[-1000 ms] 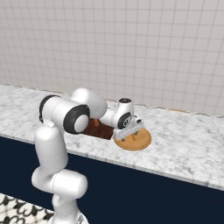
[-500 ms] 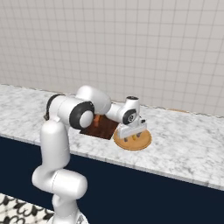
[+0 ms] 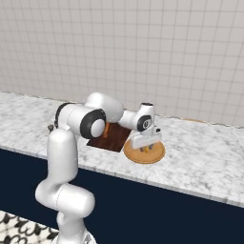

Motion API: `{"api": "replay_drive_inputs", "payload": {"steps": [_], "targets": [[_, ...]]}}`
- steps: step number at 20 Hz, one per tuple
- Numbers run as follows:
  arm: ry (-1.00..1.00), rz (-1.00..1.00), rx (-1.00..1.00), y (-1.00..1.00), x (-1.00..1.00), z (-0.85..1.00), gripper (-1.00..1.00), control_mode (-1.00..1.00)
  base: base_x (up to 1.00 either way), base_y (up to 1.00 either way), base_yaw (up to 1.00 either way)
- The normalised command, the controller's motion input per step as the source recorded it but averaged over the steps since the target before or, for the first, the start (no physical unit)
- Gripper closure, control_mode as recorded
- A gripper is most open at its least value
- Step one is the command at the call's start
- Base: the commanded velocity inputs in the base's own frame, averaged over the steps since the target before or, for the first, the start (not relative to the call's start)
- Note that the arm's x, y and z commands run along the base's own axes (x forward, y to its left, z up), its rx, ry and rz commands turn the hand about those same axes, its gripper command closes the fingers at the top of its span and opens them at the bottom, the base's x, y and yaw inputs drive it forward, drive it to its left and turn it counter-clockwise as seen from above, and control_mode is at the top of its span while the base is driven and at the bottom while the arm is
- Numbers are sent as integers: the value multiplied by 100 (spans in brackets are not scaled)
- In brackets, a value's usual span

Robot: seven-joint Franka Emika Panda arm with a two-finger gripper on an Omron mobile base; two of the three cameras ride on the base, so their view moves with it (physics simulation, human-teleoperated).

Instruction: Pick up the knife from the drawer and place it on the cutting board. Then place the meat from the plate to the cutting board.

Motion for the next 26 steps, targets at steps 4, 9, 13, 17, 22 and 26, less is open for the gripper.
{"api": "replay_drive_inputs", "payload": {"steps": [4, 9, 13, 17, 22, 26], "targets": [[-1, 0, 0, 0, -35, -4, 100, -100, 0, 0, 0], [-10, -4, 0, 3, -36, 9, 100, -100, 0, 0, 0], [-10, -8, 0, 26, 0, 80, 100, -100, 0, 0, 0], [-22, -25, 0, 67, -8, 59, 100, -100, 0, 0, 0], [-19, -34, 1, 97, -10, 22, 100, -100, 0, 0, 0], [-1, -34, 3, 100, -1, 0, 100, -100, 0, 0, 0]]}}
